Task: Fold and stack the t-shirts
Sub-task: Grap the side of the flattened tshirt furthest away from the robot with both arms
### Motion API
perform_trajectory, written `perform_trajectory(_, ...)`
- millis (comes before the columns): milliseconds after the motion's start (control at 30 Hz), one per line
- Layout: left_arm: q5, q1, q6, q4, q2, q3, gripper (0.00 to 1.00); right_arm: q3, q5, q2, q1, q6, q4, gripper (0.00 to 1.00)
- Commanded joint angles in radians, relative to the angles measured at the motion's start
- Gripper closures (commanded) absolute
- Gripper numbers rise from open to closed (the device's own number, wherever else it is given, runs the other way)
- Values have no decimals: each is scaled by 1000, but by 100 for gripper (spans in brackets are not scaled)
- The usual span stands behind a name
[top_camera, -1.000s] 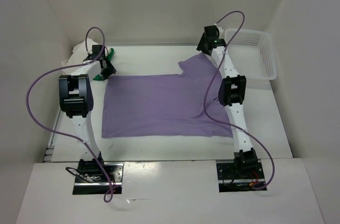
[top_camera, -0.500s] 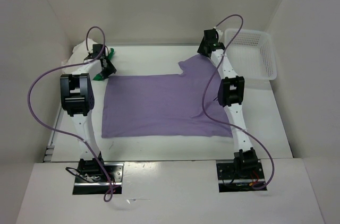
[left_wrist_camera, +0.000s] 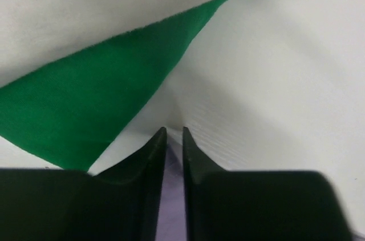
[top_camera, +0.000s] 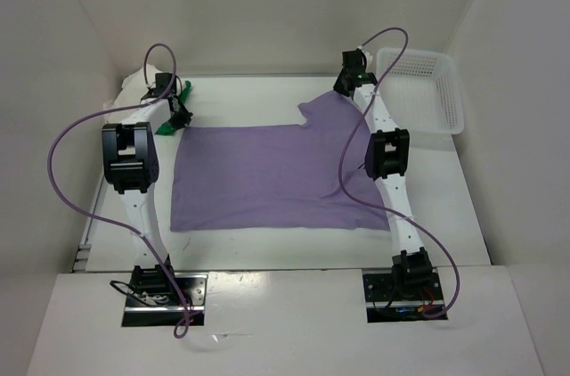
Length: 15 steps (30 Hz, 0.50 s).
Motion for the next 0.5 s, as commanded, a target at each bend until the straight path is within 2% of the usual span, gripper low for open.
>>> perform_trajectory(0, -17, 5, 21, -1, -3, 5, 79, 64, -37, 18, -7, 36, 31, 85)
perform_trajectory(67, -17, 5, 21, -1, -14, -8, 83, 73, -37, 4, -7, 36, 31, 94)
perform_trajectory(133, -7, 5, 21, -1, -23, -8, 89, 97, -37, -22, -7, 36, 19, 99)
perform_trajectory(300, 13, 5, 21, 17, -89, -28, 100, 97, -86, -108, -7, 11, -80, 100)
perform_trajectory(467, 35, 5, 21, 55, -161, -81, 100, 38, -140, -249, -7, -35, -219, 100)
